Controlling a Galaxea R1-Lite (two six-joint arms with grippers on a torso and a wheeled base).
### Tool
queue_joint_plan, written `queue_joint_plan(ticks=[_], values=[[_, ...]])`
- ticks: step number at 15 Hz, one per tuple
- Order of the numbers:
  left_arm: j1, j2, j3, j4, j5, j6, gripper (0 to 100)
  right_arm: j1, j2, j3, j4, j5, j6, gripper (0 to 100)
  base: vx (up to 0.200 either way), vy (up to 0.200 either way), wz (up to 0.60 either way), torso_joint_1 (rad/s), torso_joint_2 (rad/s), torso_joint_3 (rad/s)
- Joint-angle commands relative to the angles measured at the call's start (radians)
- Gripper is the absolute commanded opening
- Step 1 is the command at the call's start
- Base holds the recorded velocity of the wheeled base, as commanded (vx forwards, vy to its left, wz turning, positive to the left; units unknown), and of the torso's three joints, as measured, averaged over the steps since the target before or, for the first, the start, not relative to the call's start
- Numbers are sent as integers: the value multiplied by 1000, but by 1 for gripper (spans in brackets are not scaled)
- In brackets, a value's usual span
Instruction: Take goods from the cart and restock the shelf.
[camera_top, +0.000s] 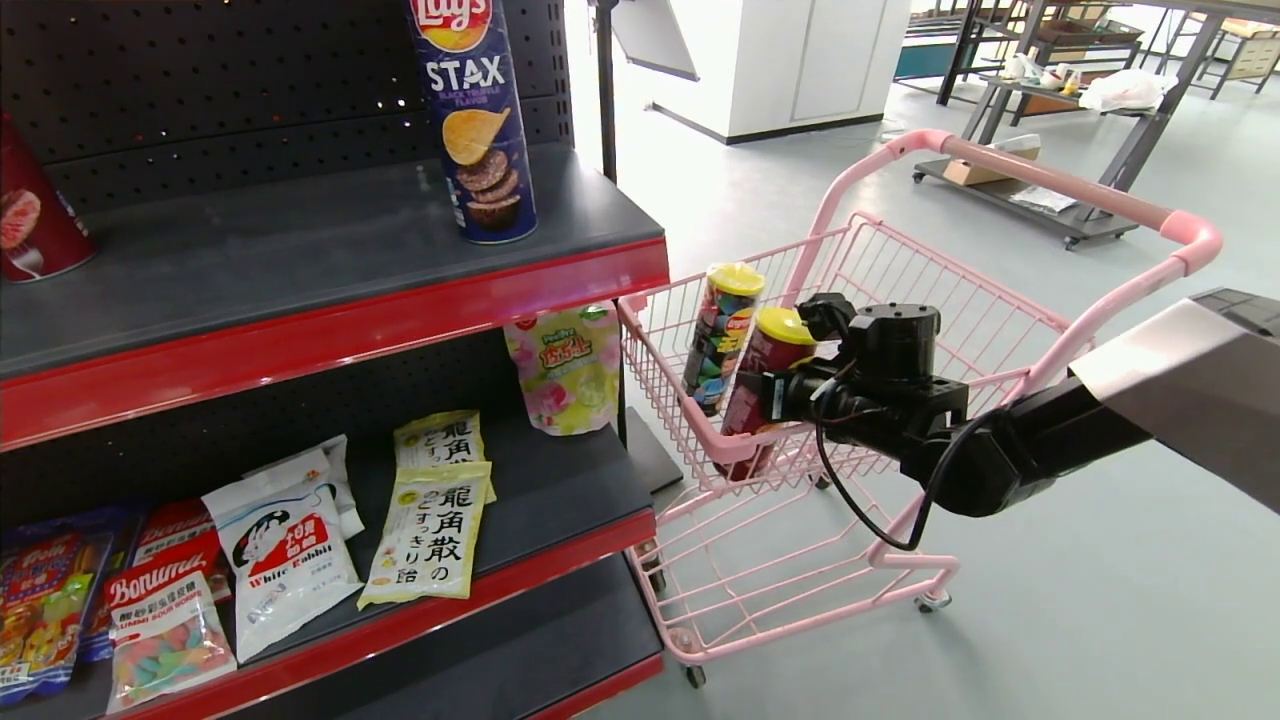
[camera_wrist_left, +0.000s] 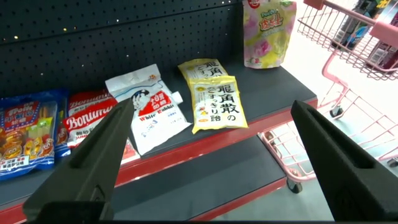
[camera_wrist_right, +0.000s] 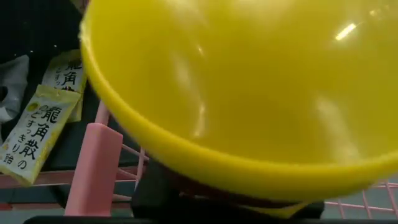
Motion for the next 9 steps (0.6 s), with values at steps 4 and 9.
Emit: queue_joint_plan(ticks=[4, 9], values=[[0, 1, 0, 0, 0, 0, 100, -15, -104, 10, 13, -6, -15, 0, 0, 0, 0, 0, 0, 0], [0, 1, 0, 0, 0, 0, 100, -98, -337, -21, 102, 5, -107, 0, 0, 0, 0, 0, 0, 0]])
